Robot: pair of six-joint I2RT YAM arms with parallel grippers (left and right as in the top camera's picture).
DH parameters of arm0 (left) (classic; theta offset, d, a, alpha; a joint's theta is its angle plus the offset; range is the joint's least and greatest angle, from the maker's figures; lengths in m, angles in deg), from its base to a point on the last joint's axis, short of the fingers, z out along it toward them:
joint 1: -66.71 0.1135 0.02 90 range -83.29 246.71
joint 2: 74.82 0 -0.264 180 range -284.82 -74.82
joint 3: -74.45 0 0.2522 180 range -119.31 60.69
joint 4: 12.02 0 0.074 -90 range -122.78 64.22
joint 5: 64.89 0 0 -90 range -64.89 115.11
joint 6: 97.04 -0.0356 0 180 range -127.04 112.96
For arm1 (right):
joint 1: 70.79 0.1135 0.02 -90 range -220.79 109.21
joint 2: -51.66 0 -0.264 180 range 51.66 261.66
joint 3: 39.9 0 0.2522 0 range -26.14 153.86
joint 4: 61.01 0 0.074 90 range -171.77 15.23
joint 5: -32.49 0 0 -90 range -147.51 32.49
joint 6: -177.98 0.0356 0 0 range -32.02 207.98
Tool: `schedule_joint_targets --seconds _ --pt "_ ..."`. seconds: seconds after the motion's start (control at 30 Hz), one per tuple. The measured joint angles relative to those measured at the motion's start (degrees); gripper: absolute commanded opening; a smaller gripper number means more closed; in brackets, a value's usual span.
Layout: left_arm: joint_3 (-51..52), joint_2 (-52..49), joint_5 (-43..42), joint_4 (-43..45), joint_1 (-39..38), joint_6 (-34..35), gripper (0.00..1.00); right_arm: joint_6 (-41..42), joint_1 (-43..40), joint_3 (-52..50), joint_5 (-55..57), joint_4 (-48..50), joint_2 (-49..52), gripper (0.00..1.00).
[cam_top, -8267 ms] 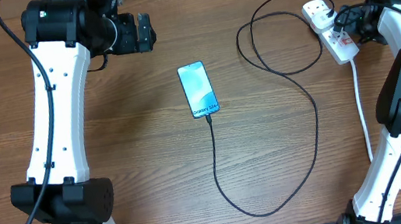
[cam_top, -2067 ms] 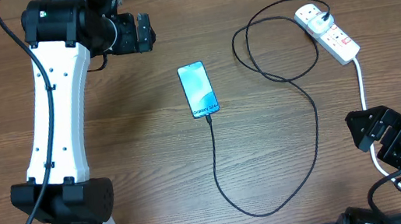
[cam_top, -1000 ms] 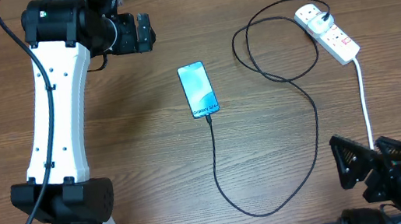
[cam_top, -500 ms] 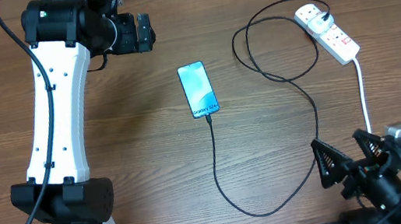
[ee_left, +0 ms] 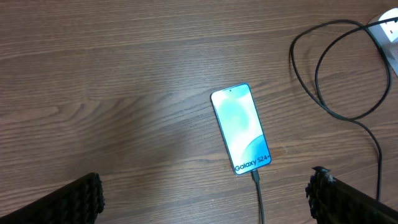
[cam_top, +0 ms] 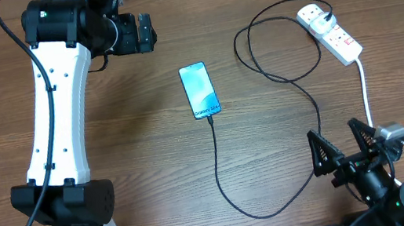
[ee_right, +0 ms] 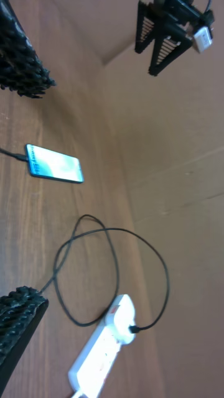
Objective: Plug charger to phone and switch on socket
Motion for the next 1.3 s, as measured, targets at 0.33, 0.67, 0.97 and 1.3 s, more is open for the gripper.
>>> schedule_joint_targets --seconds 0.33,0.67,0.97,1.3 --pt "0.0 0.0 0.0 0.0 0.0 0.0 1.00 0.0 0.0 -8.2 0.4 13.0 -1.5 1.00" --pt "0.0 0.0 0.0 0.0 0.0 0.0 1.00 -2.1 0.0 -15.0 0.4 26.2 -1.6 1.00" --pt "0.0 0.0 0.0 0.0 0.0 0.0 1.00 -3.1 0.0 -18.6 2.4 33.2 -1.6 1.00" --pt "0.0 0.0 0.0 0.0 0.0 0.0 1.00 -3.4 0.0 -23.4 4.8 40.2 -1.6 1.00"
